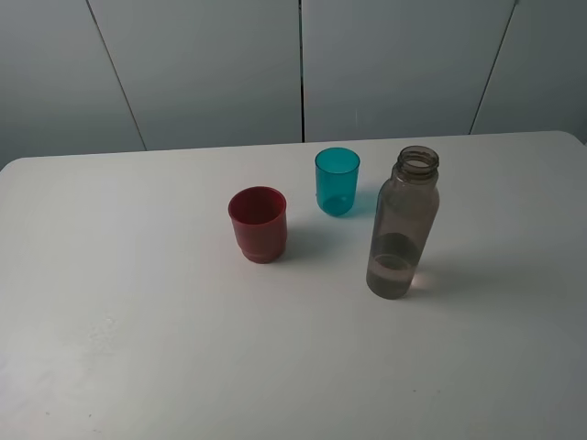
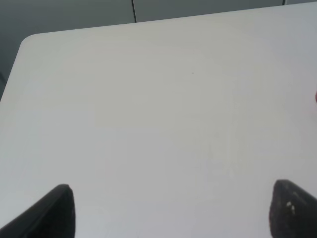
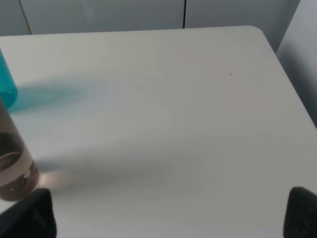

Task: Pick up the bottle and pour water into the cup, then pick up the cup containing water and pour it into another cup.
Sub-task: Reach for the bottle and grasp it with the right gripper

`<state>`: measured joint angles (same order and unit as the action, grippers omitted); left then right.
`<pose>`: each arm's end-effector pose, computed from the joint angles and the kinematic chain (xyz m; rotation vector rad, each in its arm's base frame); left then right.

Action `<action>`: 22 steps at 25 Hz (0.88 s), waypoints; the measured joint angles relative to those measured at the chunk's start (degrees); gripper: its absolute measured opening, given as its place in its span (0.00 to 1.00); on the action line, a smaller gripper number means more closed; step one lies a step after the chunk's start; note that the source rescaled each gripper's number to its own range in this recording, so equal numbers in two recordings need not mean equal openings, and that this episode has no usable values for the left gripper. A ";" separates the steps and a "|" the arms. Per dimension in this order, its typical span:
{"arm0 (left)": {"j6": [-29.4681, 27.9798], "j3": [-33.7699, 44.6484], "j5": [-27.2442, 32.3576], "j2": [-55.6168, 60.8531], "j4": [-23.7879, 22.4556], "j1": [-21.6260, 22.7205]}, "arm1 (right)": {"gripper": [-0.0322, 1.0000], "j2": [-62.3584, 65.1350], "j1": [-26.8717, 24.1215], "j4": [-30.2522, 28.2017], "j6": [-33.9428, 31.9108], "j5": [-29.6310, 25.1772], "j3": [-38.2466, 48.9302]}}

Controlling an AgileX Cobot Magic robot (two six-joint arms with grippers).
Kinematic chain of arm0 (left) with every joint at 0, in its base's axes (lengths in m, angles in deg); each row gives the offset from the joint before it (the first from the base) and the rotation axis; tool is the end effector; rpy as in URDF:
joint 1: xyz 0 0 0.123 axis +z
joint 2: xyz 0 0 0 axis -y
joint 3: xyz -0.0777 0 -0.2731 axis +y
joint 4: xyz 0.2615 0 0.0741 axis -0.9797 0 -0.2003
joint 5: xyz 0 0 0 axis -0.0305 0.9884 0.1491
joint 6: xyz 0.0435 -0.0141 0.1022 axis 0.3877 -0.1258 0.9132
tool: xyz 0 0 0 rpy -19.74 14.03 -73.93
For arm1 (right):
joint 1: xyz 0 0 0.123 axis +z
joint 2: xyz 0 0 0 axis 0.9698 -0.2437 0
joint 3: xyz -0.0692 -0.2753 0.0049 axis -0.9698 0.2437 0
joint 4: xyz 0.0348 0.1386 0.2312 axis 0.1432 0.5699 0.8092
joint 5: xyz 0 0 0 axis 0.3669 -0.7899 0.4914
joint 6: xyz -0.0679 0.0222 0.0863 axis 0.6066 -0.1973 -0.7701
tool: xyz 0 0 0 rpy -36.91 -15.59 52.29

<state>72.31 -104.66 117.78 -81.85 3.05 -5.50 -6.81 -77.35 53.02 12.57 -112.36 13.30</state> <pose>0.0306 0.0069 0.2792 0.0443 2.0491 0.0308 0.0301 -0.0072 0.2754 0.0694 2.0731 -0.0711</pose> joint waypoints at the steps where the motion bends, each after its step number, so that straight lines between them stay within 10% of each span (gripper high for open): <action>1: 0.00 0.00 0.00 0.00 0.00 0.07 | 1.00 0.00 0.00 0.00 0.00 0.00 0.00; 22: 0.00 0.00 0.00 0.00 0.00 2.06 | 1.00 0.00 0.00 0.00 0.00 0.00 0.00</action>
<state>72.31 -104.66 117.78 -81.85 3.05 -3.44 -6.81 -77.35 53.02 12.57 -112.36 13.30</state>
